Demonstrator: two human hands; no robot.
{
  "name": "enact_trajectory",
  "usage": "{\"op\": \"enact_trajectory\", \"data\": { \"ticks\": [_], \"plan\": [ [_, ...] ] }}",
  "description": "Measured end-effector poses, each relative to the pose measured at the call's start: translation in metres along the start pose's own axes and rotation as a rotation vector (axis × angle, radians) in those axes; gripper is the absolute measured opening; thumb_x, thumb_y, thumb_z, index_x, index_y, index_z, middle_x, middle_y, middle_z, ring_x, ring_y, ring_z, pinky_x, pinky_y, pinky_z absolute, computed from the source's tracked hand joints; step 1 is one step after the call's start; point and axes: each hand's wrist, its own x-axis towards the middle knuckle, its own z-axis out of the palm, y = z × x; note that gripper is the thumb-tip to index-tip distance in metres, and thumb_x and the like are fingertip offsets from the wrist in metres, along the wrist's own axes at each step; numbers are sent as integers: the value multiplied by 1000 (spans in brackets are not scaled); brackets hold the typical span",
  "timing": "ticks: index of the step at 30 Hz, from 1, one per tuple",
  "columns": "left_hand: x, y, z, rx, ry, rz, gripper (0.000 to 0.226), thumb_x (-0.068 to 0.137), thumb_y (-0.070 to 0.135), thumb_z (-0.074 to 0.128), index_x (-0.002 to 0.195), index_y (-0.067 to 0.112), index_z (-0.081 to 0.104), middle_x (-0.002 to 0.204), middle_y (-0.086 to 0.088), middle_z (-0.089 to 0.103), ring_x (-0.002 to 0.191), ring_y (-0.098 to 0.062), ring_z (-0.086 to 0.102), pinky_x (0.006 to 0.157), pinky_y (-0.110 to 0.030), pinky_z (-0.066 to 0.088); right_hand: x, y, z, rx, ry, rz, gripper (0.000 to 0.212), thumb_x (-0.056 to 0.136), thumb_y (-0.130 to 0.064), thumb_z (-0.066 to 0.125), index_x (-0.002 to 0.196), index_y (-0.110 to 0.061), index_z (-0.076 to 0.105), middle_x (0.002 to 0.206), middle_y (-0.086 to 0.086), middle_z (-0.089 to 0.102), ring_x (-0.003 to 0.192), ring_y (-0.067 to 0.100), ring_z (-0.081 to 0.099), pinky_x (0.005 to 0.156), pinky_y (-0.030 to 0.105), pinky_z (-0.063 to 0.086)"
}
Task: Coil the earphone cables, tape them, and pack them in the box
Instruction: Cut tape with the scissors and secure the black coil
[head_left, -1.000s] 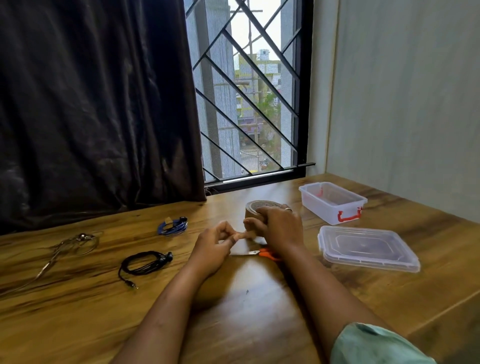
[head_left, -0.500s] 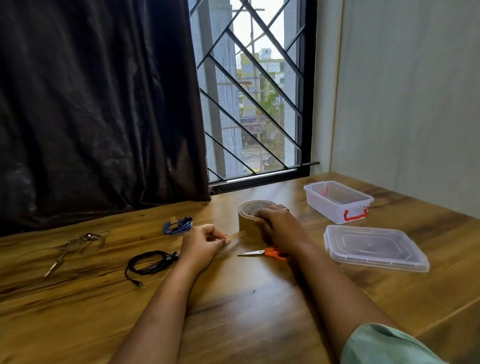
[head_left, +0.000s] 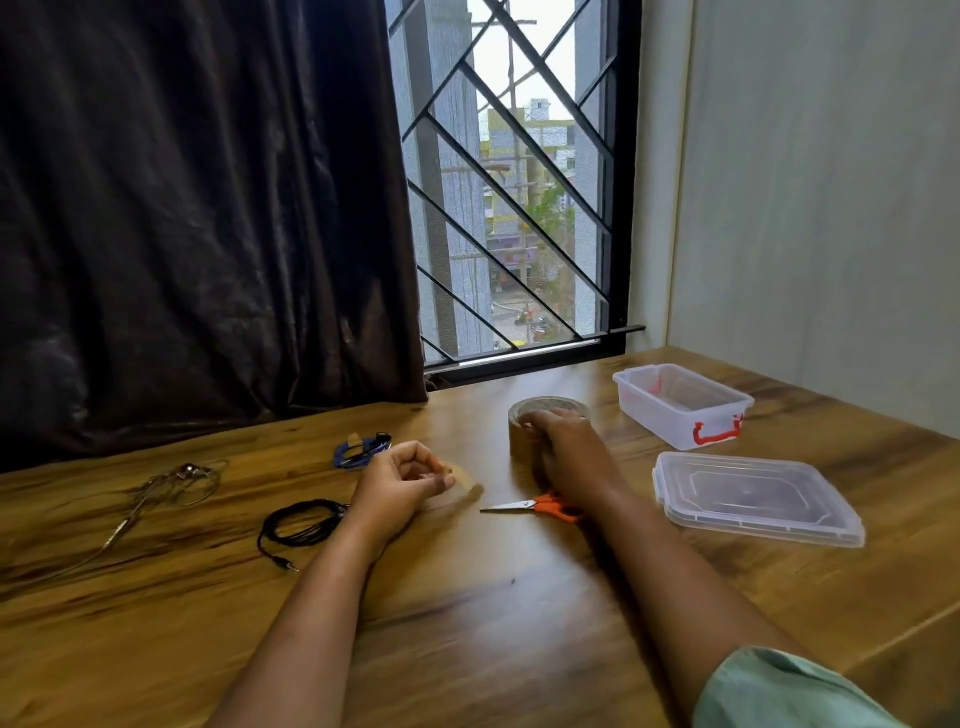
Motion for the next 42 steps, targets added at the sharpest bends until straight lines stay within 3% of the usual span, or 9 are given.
{"op": "enact_trajectory", "data": {
  "ticks": [7,9,13,17,20,22,30,39,42],
  "plan": [
    [4,1,3,-180,40,4,16,81,3,69,86,11,56,90,-2,73,91,-15,68,78,-31,52,2,-4,0,48,-47,-69,56,71,5,50,119,-19,62,122,5,63,118,22,51,101,26,37],
    [4,3,4,-194,24,6,18,83,3,67,89,13,53,87,-4,75,93,-16,68,72,-31,50,2,-6,0,68,-70,-114,53,70,2,51,117,-19,62,117,4,64,114,21,52,101,27,38],
    [3,4,5,-197,3,8,23,82,5,68,95,13,49,90,-19,72,97,-31,66,74,-40,48,-3,-16,-1,144,-115,-169,46,75,10,56,116,-12,62,102,-3,59,95,8,47,84,0,29],
    [3,4,6,-199,-9,0,30,80,0,68,95,14,46,95,-24,70,87,-32,64,65,-33,48,-5,-19,-3,189,-125,-169,46,77,11,58,115,-13,62,97,-10,53,98,12,51,87,12,35],
    [3,4,6,-165,-5,-6,37,78,-2,70,96,16,44,98,-24,69,86,-28,63,65,-31,49,-5,-21,-3,190,-120,-180,41,75,13,58,108,-11,64,97,-18,51,93,5,46,83,4,33],
    [4,3,7,-149,-11,-12,39,77,-2,70,99,15,43,97,-22,70,87,-28,65,67,-32,50,-5,-20,-3,163,-120,-198,38,76,9,59,106,-14,64,106,-12,57,99,7,45,88,14,35],
    [7,-1,9,-112,-36,-27,46,76,-7,68,106,16,41,85,-11,73,88,-27,69,74,-38,53,-12,-28,5,-314,-120,-142,54,76,-48,68,117,-22,46,131,-4,49,122,22,38,86,36,44],
    [9,-3,11,-39,-39,-44,48,76,-3,68,106,22,41,81,-7,73,88,-28,69,80,-48,54,-5,-14,6,-148,-183,-174,45,79,-23,67,121,-22,51,132,2,54,122,27,42,98,34,38],
    [10,-3,11,-43,-43,-52,48,77,-4,67,107,22,40,84,-8,73,88,-29,69,79,-49,54,-6,-16,7,-146,-142,-182,32,80,-31,65,108,-19,53,121,2,59,114,25,44,92,34,41]
  ]
}}
